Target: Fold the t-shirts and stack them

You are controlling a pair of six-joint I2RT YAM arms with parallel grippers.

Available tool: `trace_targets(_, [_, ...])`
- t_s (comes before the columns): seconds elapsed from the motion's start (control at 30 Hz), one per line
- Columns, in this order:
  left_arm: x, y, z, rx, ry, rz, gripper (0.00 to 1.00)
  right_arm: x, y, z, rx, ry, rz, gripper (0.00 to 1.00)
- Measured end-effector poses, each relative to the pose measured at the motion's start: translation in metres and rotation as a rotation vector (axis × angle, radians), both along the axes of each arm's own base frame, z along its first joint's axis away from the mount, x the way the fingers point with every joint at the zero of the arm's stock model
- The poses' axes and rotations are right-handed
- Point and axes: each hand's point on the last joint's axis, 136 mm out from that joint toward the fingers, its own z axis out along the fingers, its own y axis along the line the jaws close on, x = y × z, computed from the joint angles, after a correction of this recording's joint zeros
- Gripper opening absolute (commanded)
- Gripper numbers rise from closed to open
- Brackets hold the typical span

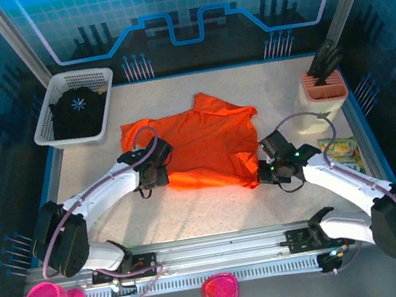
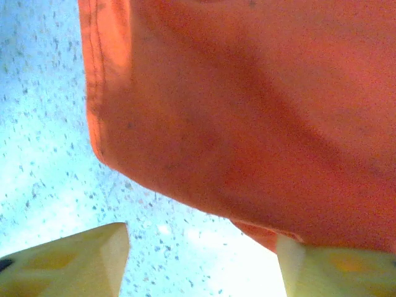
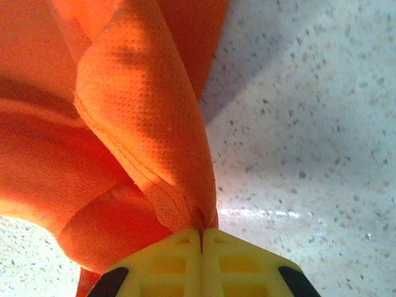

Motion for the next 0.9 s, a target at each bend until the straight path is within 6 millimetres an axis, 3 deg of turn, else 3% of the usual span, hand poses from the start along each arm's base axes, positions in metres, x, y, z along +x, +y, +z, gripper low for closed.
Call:
trace_targets(0.2, [0.007,0.004,0.014,0.015,-0.010,-0.026,0.80,-0.031,-0.019,-0.020,0.014,0.054,-0.129,0.00])
trace_targets(0.23, [0.010,0.004,0.017,0.013,-0.017,-0.026,0.81,-0.034,-0.022,-0.022,0.013,0.057,-0.150,0.05])
trace_targets(0.37, [0.028,0.000,0.014,0.021,-0.014,-0.030,0.83,-0.042,-0.031,-0.023,0.013,0.056,-0.218,0.46])
trace_targets(0.57, [0.030,-0.001,-0.006,0.040,0.035,-0.024,0.85,-0.047,-0.046,-0.018,-0.062,0.056,-0.241,0.63])
trace_targets(0.73, [0.014,0.011,-0.010,0.049,0.057,0.013,0.87,-0.030,-0.056,0.015,-0.145,-0.030,-0.208,0.69])
trace_targets(0.9, [-0.003,0.034,-0.021,0.049,0.093,0.092,0.87,0.006,-0.048,0.035,-0.247,-0.070,-0.084,0.64])
